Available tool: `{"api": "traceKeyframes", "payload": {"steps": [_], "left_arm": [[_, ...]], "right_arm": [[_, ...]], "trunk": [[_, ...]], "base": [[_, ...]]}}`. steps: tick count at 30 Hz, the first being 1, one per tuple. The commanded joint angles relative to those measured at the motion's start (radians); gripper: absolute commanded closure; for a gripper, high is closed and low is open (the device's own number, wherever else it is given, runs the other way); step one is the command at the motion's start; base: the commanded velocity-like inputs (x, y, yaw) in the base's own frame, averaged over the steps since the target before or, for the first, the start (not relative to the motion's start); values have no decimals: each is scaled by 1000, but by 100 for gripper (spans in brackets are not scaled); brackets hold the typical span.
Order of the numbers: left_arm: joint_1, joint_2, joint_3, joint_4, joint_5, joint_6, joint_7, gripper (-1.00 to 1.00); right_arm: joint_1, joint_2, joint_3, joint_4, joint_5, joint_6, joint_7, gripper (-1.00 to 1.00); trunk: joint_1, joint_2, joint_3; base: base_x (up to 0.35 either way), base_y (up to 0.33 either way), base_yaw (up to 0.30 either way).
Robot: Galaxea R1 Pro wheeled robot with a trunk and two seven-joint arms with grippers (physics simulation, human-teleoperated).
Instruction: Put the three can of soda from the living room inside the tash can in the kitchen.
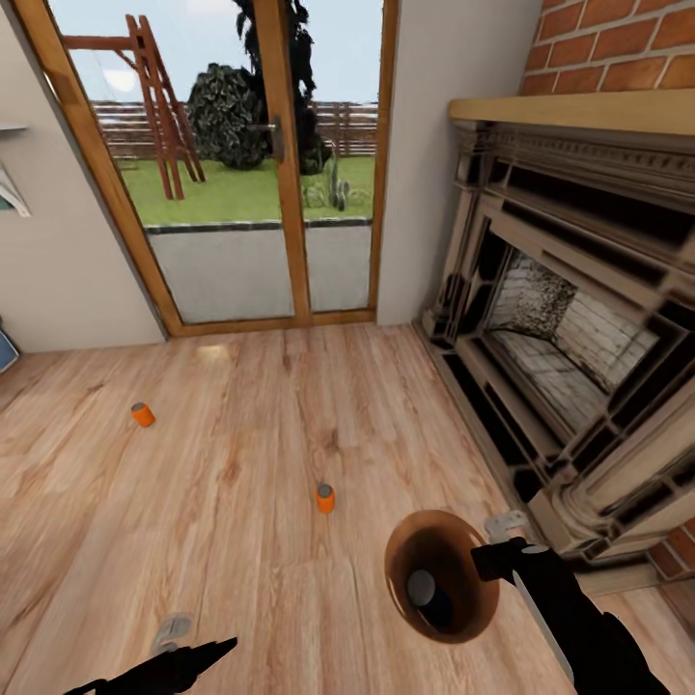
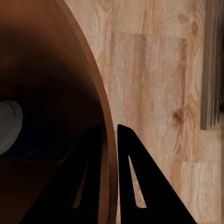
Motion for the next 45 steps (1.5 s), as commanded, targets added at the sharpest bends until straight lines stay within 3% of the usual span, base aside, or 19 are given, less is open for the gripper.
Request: {"api": "traceKeyframes", "payload": {"steps": [1,45], "left_arm": [[0,0,0,0,0,0,0,-100],[0,0,0,0,0,0,0,-100]], "right_arm": [[0,0,0,0,-9,0,6,100],[0,0,0,0,-9,2,7,100]], "trunk": [[0,0,0],[0,0,0]], "base": [[346,-87,2],[346,-14,-6]]}}
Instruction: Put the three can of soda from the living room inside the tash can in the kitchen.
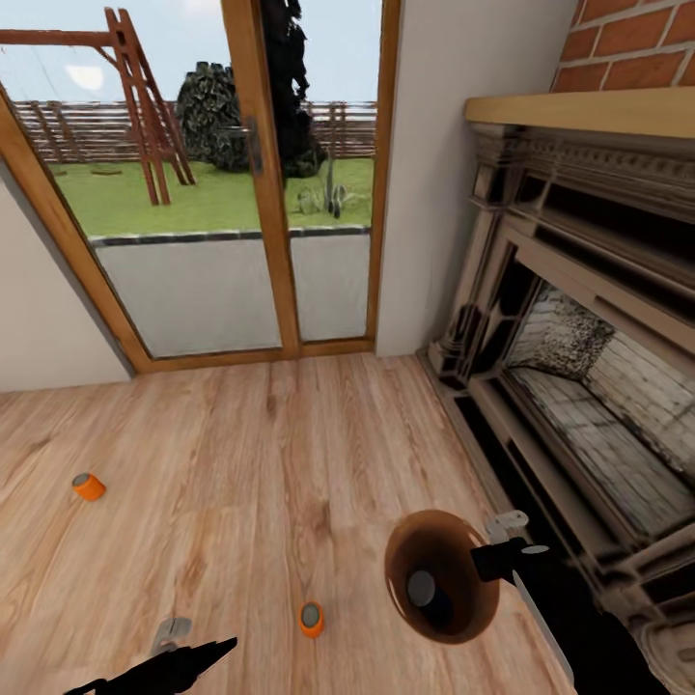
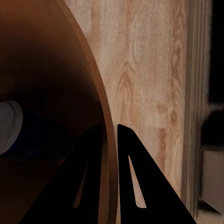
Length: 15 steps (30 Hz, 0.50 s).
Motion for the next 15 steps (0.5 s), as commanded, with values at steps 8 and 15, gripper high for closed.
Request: {"api": "traceKeyframes", "payload": {"steps": [8,15], "left_arm": [[0,0,0,0,0,0,3,-100],[0,0,0,0,0,0,4,-100]], "right_arm": [[0,0,-1,0,-9,0,6,100],[0,0,-1,0,-9,0,6,100]], "trunk": [[0,0,0],[0,0,0]], "base": [[346,0,0],[341,0,0]]}}
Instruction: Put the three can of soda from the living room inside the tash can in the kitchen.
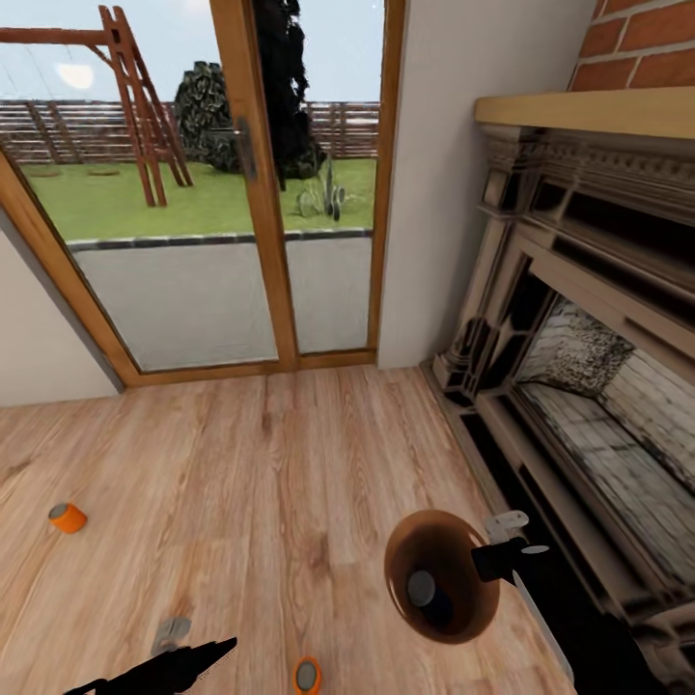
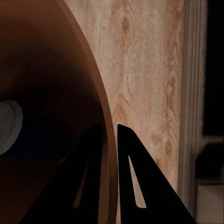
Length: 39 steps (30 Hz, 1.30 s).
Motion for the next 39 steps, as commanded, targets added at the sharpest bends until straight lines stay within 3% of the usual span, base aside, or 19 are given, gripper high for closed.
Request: {"api": "traceKeyframes", "payload": {"steps": [1,8,10,12,13,14,15,16,17,20,39], "left_arm": [[0,0,0,0,0,0,0,-100],[0,-3,-2,-1,0,-6,12,-100],[0,-14,-5,-4,1,-12,64,-100],[-1,-54,-8,-14,2,-15,193,-100],[0,-136,-9,-69,1,-19,466,-100],[-1,-157,-9,-84,1,-21,542,-100],[-1,-200,-14,-109,-2,-28,694,-100],[-1,-219,-17,-117,-5,-35,762,-100],[-1,-276,-34,-137,-38,-84,951,-100],[-1,-312,-47,-150,-92,-140,1070,-100],[-1,-316,-46,-159,-100,-153,1087,-100]], "right_arm": [[0,0,0,0,-10,0,6,100],[0,0,0,0,-10,0,6,100],[0,0,0,0,-10,0,6,100],[0,0,0,0,-10,0,6,100],[0,0,0,0,-10,0,6,100],[0,0,0,0,-10,0,5,100],[0,0,0,0,-9,0,5,100],[0,0,0,0,-9,0,5,100],[0,0,0,0,-8,0,5,100],[0,0,0,0,-5,0,5,100],[0,0,0,0,-3,0,5,100]], "trunk": [[0,0,0],[0,0,0],[0,0,0],[0,0,0],[0,0,0],[0,0,0],[0,0,0],[0,0,0],[0,0,0],[0,0,0],[0,0,0]], "base": [[303,0,0],[152,0,0],[36,0,0],[18,0,0],[7,0,0],[5,0,0],[3,0,0],[3,0,0],[1,0,0],[0,0,0],[46,0,0]]}}
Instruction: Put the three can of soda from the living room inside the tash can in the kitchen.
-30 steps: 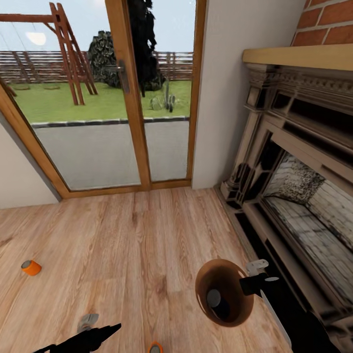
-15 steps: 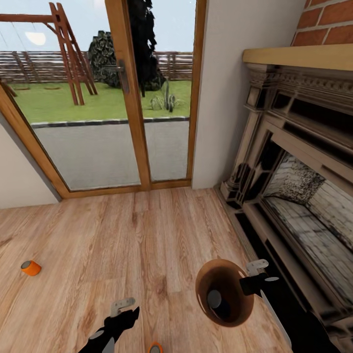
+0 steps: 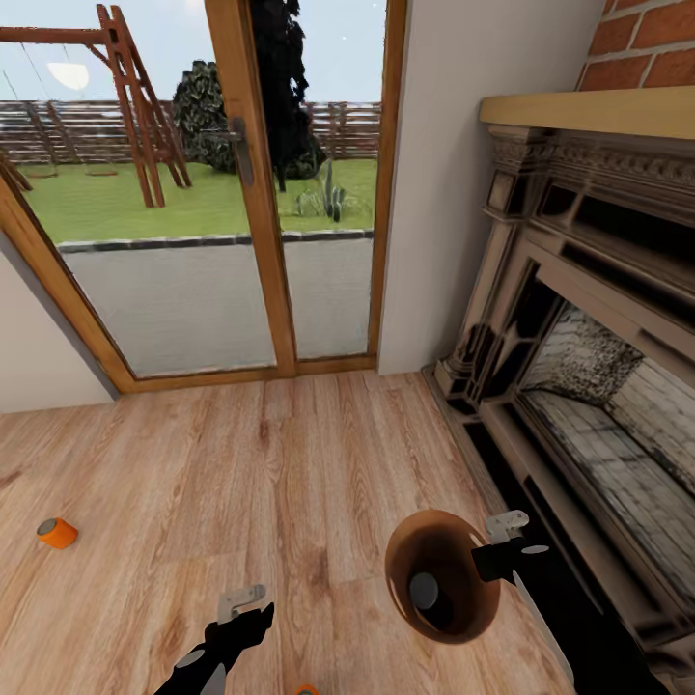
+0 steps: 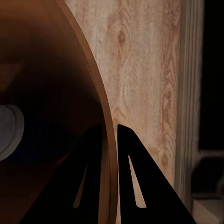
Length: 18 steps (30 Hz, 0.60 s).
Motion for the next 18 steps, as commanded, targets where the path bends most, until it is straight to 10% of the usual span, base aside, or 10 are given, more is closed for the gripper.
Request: {"api": "traceKeyframes", "payload": {"steps": [1,18], "left_arm": [[0,0,0,0,0,0,0,-100],[0,-1,-1,-3,0,0,-1,-100]], "right_arm": [[0,0,0,0,-10,0,6,100],[0,0,0,0,-10,0,6,100]], "trunk": [[0,0,0],[27,-49,-22]], "base": [[24,0,0],[3,0,0]]}}
